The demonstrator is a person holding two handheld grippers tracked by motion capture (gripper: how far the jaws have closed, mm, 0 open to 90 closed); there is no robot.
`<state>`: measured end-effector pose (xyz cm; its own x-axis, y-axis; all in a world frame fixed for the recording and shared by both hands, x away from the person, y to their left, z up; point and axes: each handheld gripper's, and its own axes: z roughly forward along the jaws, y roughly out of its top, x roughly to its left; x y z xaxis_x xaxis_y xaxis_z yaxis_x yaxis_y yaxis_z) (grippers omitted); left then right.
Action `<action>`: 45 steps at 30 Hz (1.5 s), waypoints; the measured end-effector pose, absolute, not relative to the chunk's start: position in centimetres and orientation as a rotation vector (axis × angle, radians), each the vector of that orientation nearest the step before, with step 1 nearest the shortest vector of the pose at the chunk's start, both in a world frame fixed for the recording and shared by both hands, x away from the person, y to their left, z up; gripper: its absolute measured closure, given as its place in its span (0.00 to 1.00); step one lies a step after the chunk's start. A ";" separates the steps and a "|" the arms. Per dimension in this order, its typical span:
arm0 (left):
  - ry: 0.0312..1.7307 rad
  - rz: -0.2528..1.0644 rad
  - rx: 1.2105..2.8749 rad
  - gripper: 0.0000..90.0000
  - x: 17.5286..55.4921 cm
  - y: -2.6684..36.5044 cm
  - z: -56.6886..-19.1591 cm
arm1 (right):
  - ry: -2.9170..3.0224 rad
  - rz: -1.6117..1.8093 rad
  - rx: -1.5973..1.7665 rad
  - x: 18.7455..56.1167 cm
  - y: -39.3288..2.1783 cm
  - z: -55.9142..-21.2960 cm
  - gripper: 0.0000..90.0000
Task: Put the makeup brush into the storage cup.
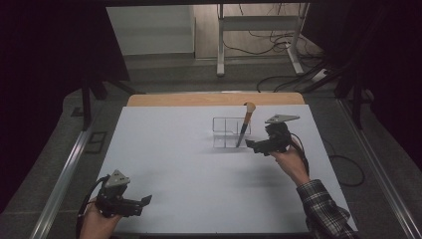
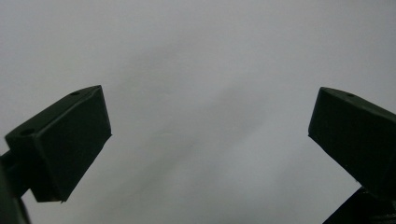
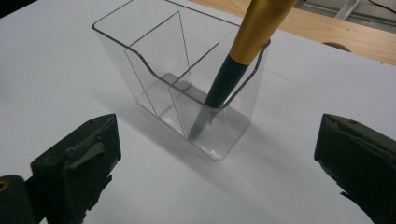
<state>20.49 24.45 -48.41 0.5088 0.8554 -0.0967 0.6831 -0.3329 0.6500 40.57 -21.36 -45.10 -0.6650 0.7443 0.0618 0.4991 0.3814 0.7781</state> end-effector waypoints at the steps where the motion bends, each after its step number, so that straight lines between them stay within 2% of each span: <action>1: 1.252 0.348 2.112 0.00 20.5 24.5 -48.4 | 2.348 1.162 1.090 40.5 -21.4 -45.1 0.01; 45: 1.258 0.354 2.112 0.00 20.5 24.5 -48.4 | 2.410 1.091 1.007 37.5 -22.0 -45.3 0.00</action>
<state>20.50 24.47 -48.42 0.5042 0.8586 -0.0930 0.6844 -0.3315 0.6494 37.47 -22.05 -45.26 -0.7050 0.7092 0.0067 0.4732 0.4632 0.7494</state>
